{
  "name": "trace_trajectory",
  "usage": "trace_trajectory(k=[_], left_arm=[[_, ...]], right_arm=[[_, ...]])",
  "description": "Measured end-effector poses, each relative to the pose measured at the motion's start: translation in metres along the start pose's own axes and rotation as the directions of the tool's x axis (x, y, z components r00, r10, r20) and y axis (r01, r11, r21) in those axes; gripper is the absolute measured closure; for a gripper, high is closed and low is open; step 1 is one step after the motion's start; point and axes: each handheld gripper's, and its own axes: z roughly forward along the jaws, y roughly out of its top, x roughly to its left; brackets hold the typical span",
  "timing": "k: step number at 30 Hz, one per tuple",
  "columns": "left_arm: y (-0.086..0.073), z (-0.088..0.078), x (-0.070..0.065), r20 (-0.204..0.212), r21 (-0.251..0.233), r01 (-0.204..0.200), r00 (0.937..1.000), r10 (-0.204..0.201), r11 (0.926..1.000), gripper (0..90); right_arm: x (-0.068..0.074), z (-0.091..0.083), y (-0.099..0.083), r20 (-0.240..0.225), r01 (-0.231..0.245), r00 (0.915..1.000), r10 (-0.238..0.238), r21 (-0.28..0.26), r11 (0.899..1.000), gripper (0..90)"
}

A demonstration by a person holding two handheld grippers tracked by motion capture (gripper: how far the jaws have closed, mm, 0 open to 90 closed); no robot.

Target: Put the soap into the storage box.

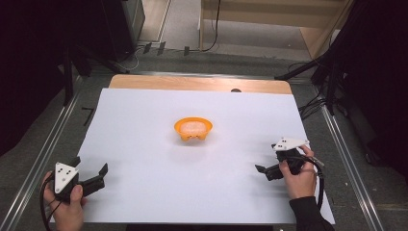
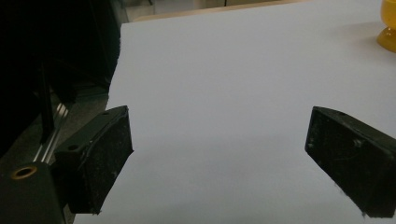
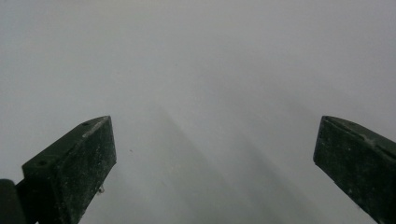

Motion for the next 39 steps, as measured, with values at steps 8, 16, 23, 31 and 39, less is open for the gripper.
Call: trace_trajectory(k=[8,16,23,31,39], left_arm=[[0.000,0.000,0.000,0.005,-0.003,0.000,1.0000,0.000,1.0000,7.9],[0.000,0.000,0.000,0.006,-0.004,0.002,1.0000,-0.002,1.0000,7.9],[0.000,0.000,0.001,0.006,-0.006,0.003,1.0000,-0.003,1.0000,7.9],[0.000,0.000,0.001,0.007,-0.004,0.004,1.0000,-0.004,1.0000,7.9],[0.000,0.001,0.001,0.001,0.008,0.007,1.0000,-0.007,0.9999,7.9]], right_arm=[[0.002,-0.010,-0.019,0.020,-0.010,0.9997,0.010,-0.006,1.000,0.0],[0.001,-0.023,-0.038,0.021,-0.048,0.9986,0.049,-0.028,0.998,0.0],[-0.003,-0.037,-0.059,0.040,-0.081,0.9957,0.083,-0.047,0.996,0.0],[-0.006,-0.056,-0.084,0.064,-0.128,0.9890,0.133,-0.084,0.988,0.0],[-0.012,-0.060,-0.097,0.052,-0.185,0.9796,0.194,-0.139,0.973,0.0]])
